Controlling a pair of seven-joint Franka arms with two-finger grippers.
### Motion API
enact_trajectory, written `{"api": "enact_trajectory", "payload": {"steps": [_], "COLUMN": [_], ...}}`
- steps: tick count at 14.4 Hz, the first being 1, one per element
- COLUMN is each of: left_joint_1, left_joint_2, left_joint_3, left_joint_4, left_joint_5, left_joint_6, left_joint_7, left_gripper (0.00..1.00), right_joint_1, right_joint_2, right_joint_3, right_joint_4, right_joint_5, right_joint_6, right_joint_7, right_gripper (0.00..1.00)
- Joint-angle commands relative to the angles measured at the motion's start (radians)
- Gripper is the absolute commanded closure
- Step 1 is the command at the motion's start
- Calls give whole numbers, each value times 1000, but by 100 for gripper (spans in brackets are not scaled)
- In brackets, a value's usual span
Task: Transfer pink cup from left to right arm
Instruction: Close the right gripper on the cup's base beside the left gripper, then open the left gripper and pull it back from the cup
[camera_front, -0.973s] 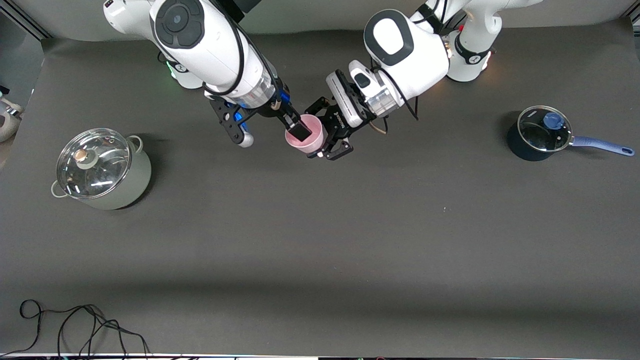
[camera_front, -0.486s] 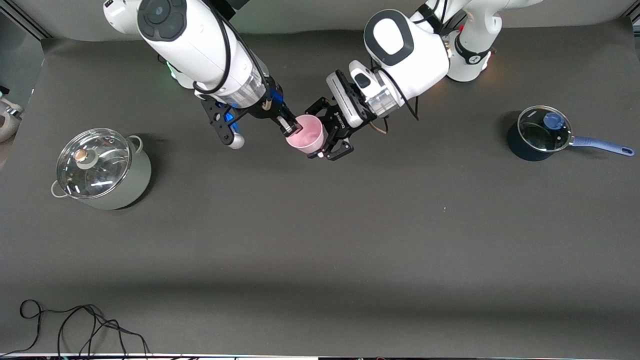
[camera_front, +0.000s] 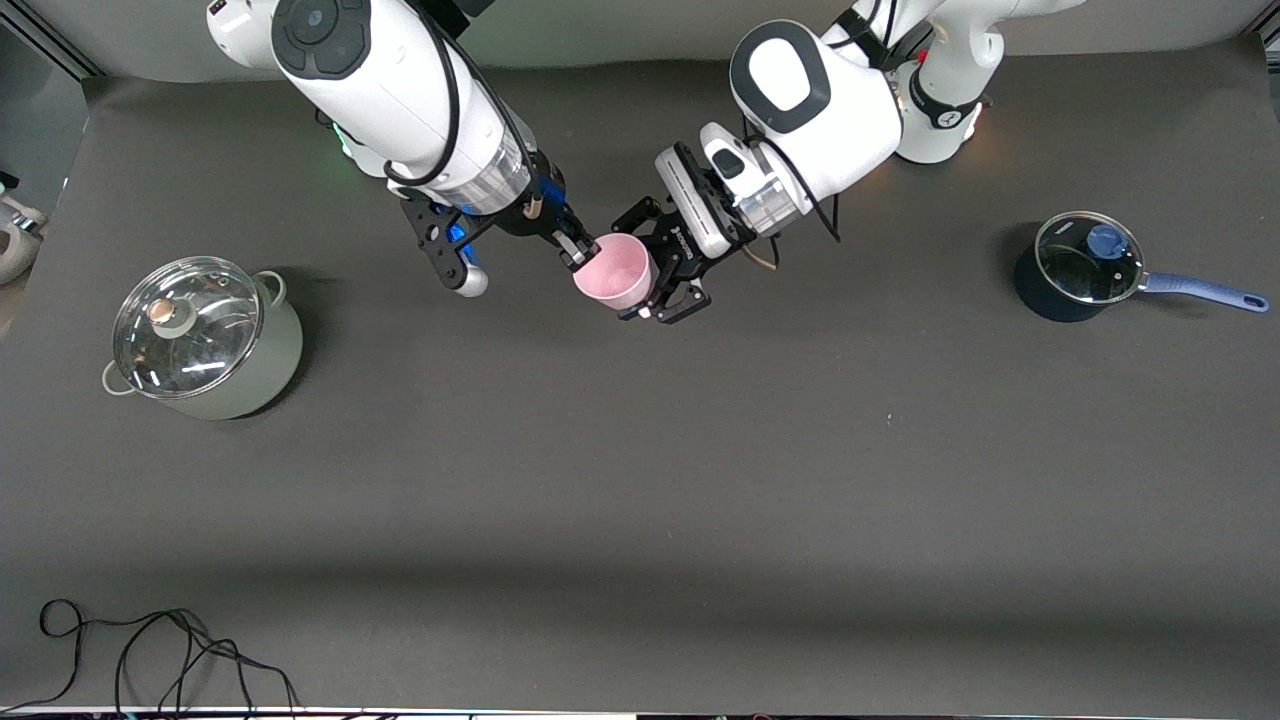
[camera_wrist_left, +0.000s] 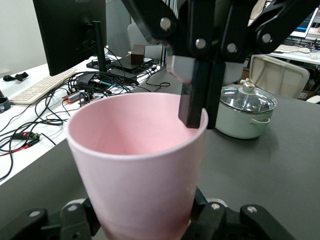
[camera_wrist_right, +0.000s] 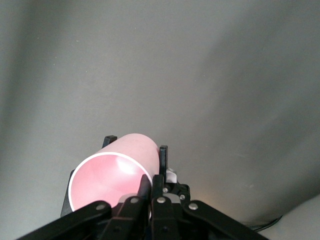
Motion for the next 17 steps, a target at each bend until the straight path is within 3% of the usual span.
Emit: {"api": "enact_trajectory", "payload": {"steps": [1, 2, 3, 10, 14, 17], "left_joint_1": [4, 7, 7, 62, 218, 350], "left_joint_2": [-22, -19, -17, 23, 43, 41], "left_joint_3": [-5, -5, -5, 3, 8, 8], "left_joint_4": [-7, -6, 0, -15, -68, -116], "left_joint_5": [-16, -16, -16, -7, 13, 124], "left_joint_6": [2, 1, 1, -45, -284, -469], "left_joint_7": [-26, -31, -32, -28, -29, -35], "left_gripper": [39, 16, 2, 1, 1, 1], "right_joint_1": [-2, -2, -2, -2, -30, -30], "right_joint_2": [3, 3, 3, 4, -5, -11], "right_joint_3": [-2, -2, -2, -2, -4, -75], "right_joint_4": [21, 21, 21, 20, 11, 6], "right_joint_5": [-12, -12, -12, -12, -20, -43], "right_joint_6": [3, 3, 3, 3, -12, -98], "right_joint_7": [8, 8, 8, 6, -151, -309], "right_gripper": [100, 100, 100, 100, 100, 100]}}
